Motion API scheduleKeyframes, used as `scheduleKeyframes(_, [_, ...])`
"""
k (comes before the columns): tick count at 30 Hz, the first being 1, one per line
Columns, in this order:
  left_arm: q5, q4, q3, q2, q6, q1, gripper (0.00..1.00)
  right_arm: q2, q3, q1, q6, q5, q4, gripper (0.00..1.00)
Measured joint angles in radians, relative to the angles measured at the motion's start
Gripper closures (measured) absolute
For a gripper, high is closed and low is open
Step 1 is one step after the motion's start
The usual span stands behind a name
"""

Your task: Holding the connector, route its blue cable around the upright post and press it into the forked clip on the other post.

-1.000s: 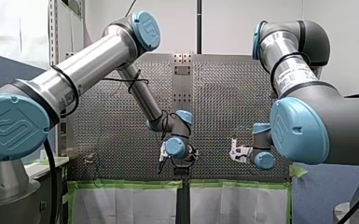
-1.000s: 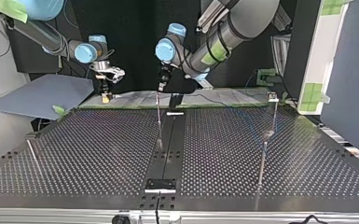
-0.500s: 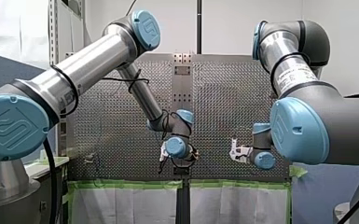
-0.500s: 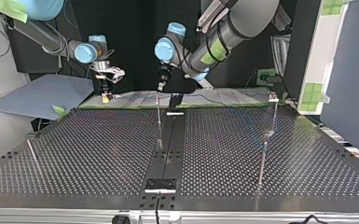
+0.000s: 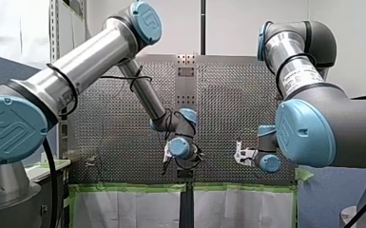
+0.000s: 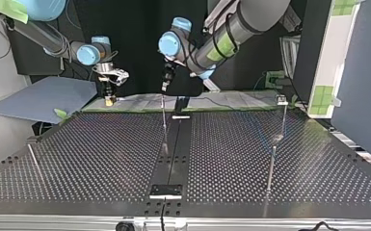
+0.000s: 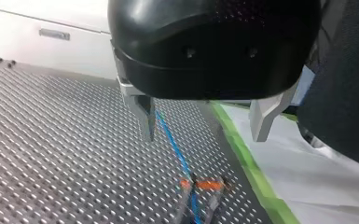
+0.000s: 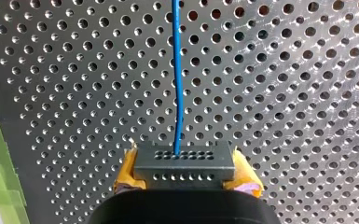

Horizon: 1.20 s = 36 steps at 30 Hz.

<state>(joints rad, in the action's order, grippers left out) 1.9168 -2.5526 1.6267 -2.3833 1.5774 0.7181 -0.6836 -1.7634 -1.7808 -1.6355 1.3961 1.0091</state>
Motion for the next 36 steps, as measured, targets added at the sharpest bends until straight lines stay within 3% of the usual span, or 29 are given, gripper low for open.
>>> scheduleKeyframes(6, [0.008, 0.039, 0.052, 0.052, 0.005, 0.019, 0.00, 0.000, 0.000, 0.000, 0.000, 0.000, 0.000, 0.69])
scheduleKeyframes(14, [0.031, 0.090, 0.118, 0.118, 0.058, 0.055, 0.00, 0.000, 0.000, 0.001, -0.006, 0.000, 0.001, 0.69])
scheduleKeyframes(24, [0.072, 0.050, 0.200, 0.200, 0.132, 0.075, 0.00, 0.000, 0.000, 0.007, -0.010, 0.000, 0.001, 0.69])
scheduleKeyframes(36, [0.104, 0.069, 0.297, 0.297, 0.157, 0.077, 0.00, 0.001, -0.001, 0.014, -0.011, 0.000, 0.001, 0.69])
